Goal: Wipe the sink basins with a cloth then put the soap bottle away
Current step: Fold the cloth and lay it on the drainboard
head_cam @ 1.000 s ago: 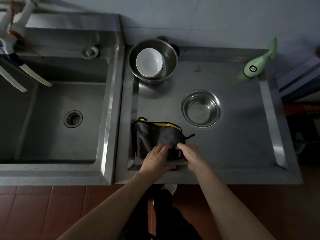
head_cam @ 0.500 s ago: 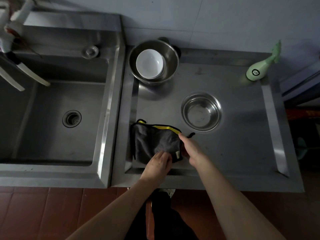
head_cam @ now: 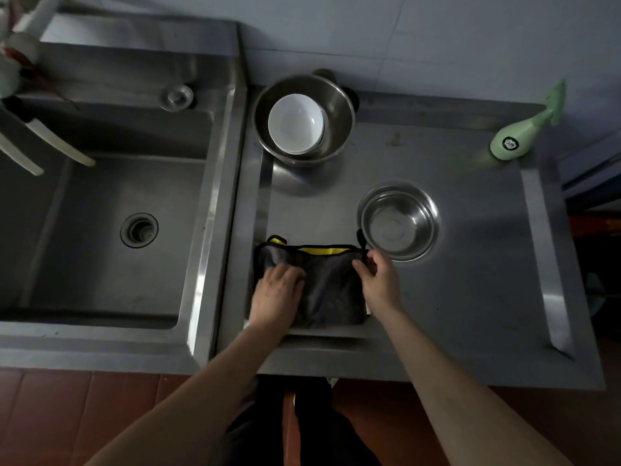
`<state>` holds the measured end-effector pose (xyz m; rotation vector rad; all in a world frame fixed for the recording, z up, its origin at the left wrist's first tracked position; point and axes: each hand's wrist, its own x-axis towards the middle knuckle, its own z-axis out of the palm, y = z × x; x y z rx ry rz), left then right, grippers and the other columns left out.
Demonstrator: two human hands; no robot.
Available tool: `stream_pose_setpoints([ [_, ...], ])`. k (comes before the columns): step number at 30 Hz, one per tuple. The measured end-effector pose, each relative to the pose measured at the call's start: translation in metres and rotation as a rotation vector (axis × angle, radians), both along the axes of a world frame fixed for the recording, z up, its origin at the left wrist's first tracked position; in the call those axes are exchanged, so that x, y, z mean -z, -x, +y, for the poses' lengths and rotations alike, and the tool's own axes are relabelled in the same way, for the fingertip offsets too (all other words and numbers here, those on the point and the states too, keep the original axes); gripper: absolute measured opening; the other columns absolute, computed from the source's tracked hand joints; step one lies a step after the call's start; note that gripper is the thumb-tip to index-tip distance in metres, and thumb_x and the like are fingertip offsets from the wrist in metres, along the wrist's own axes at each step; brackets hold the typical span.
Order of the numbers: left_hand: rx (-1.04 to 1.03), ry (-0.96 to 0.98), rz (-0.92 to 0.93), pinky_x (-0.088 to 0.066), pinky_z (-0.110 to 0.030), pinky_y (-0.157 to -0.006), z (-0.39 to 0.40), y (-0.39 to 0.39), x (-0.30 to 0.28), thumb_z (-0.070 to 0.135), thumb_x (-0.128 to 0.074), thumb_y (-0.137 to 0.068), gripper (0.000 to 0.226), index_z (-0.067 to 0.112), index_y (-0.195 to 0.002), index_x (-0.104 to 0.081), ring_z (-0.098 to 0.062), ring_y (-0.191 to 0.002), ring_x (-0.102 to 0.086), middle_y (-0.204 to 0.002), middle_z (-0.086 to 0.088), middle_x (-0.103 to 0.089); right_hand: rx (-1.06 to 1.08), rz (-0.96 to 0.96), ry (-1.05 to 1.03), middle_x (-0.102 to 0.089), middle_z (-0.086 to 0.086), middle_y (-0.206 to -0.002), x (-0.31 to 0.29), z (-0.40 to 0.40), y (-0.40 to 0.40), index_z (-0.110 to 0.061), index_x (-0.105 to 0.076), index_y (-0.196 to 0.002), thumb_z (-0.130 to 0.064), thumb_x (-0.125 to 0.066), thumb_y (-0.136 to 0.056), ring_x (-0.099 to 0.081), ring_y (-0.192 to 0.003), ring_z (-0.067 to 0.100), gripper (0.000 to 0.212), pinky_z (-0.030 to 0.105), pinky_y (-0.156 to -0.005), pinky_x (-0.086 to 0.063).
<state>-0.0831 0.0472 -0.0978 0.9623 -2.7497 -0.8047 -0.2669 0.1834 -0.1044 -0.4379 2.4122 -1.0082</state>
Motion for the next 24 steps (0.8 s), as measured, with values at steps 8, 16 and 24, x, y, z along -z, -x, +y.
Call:
stream_pose_setpoints([
  [8,0.061,-0.064,-0.34,-0.031,-0.047,-0.116,-0.086,0.017,-0.003,0.011,-0.053,-0.098,0.06,0.025,-0.153,-0.034,-0.031,-0.147,-0.027,-0.161,-0.003,-0.036,-0.178,0.095,-0.059,-0.06,0.002,-0.097,0.003,-0.017,0.011,-0.008,-0.064,-0.108,-0.013,-0.072,-0.093,-0.056,-0.091,0.019,0.018,0.037,-0.083,-0.048],
  [16,0.241,-0.015,-0.411,-0.039,-0.039,-0.101,-0.103,0.027,-0.007,0.021,-0.057,-0.097,0.037,0.019,-0.134,-0.056,-0.028,-0.124,-0.049,-0.129,-0.007,-0.061,-0.21,-0.037,-0.24,-0.067,0.017,-0.109,0.008,-0.025,0.024,-0.001,-0.068,-0.106,-0.024,-0.069,-0.095,-0.065,-0.106,0.034,0.025,0.032,-0.085,-0.047],
  [24,0.085,-0.146,-0.316,-0.047,-0.042,-0.081,-0.11,0.007,-0.018,0.027,-0.051,-0.104,0.03,0.018,-0.132,-0.052,-0.039,-0.103,-0.063,-0.125,-0.013,-0.063,-0.034,-0.062,-0.197,-0.069,0.017,-0.104,-0.01,0.019,0.027,-0.004,-0.06,-0.101,-0.028,-0.062,-0.102,-0.064,-0.101,0.036,0.024,0.034,-0.076,-0.04],
])
